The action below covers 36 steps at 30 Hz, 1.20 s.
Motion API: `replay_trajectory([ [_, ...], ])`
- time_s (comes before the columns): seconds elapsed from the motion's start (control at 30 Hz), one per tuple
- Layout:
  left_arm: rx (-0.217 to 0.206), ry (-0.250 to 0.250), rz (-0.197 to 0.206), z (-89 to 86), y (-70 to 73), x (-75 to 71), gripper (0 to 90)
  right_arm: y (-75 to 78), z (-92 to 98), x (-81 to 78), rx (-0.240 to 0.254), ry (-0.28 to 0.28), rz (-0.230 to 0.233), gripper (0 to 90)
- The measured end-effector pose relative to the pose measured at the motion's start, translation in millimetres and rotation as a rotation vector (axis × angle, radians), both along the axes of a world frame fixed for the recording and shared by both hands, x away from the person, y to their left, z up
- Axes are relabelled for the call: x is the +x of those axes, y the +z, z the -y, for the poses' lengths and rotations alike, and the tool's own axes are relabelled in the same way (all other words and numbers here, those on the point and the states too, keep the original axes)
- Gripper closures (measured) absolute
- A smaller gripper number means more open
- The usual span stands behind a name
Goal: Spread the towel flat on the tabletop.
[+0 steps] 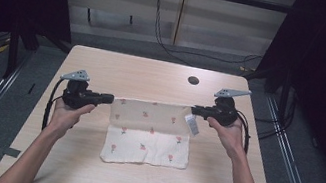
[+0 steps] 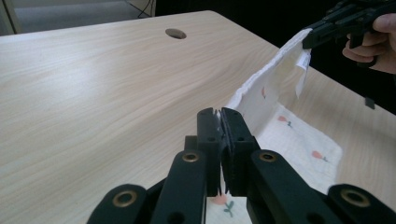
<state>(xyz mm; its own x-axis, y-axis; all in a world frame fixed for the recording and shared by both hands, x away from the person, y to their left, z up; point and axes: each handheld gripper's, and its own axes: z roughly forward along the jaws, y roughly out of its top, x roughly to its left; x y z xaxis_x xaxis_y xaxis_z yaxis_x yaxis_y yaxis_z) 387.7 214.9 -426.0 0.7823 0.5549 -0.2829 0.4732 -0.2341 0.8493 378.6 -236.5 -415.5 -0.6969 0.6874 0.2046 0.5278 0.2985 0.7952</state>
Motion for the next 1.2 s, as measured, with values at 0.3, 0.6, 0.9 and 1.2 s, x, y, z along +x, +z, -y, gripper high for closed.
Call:
replay_trajectory([
  [0.3, 0.036, 0.031, -0.035, 10.4, -21.9, 22.4, 85.3, -30.0, -2.9, 20.9, -0.037, -0.085, -0.017, 73.3],
  [0.6, 0.039, 0.106, -0.048, -8.3, -18.0, 21.7, 65.3, -22.1, 7.8, 12.0, -0.071, -0.132, 0.020, 60.6],
  [0.9, 0.126, 0.003, -0.036, -1.9, -19.5, -10.4, 65.0, -26.6, -4.4, -19.9, -0.111, -0.037, 0.004, 58.8],
  [1.2, 0.159, -0.087, -0.088, -0.6, -37.7, -53.5, 75.1, -50.7, -19.6, -64.6, -0.129, 0.051, -0.013, 57.0],
])
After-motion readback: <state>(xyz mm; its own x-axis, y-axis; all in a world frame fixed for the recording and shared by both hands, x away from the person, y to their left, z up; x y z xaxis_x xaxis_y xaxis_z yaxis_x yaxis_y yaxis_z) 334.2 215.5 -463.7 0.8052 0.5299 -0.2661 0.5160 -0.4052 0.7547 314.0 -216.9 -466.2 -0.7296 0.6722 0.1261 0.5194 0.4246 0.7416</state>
